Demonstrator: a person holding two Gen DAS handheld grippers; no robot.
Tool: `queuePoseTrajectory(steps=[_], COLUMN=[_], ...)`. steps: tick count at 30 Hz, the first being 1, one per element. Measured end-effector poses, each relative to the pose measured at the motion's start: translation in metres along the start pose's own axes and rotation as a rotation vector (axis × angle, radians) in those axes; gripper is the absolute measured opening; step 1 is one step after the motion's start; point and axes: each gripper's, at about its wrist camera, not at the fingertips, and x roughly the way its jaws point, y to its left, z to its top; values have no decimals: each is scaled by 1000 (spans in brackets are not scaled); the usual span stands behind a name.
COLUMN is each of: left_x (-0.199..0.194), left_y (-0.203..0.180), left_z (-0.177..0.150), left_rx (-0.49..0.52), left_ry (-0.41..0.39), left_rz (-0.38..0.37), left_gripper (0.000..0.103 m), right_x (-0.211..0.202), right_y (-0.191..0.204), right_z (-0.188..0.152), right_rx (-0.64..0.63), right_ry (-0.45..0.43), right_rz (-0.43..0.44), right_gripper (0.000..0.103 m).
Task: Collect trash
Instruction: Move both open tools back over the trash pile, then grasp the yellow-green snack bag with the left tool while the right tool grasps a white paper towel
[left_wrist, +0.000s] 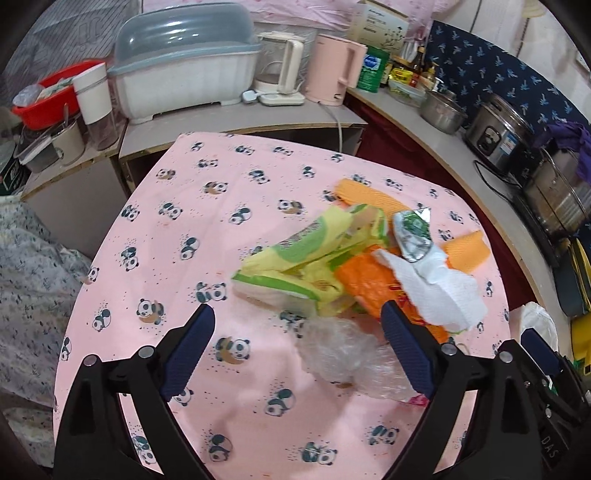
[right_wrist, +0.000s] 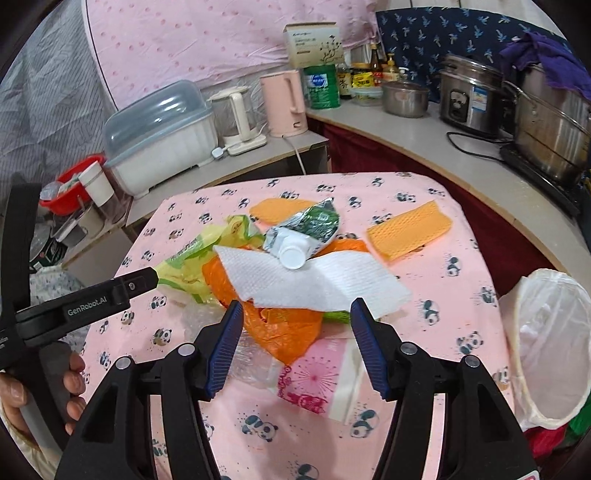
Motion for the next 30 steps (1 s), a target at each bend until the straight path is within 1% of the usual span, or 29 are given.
queuePoseTrajectory(steps=[4,8,16,24,25,26,27,29,30], left_x=[10,21,54,82,84,85,86,86,85], left_y=[15,22,26,23,22,21,20,18,17], left_z=[0,-2,4,11,12,12,13,14,15], left_rx=[-10,-6,4,27,30,32,34,35,36], left_ry=[18,36,76,89,90,91,93,92,92], left_rz=[4,-4,-18,-35,-43,-52,-54,-69,-80], left_gripper=[89,90,92,91,86,82,74,67,61], right_x=[19,36,61,81,82,83,85,87,87], right_y=[9,14,14,6,6,5,5,5,4], right_z=[0,-2,-1,3,3,3,3,3,3], right_rx=[-3,-10,-7,10,9,9,10,12,15], right_ry=[23,51,68,92,93,98,104,110,112], right_rz=[4,-1,-44,-59,-59,-54,-44,-38,-34], right_gripper=[65,65,66,65,60,54,49,30,26])
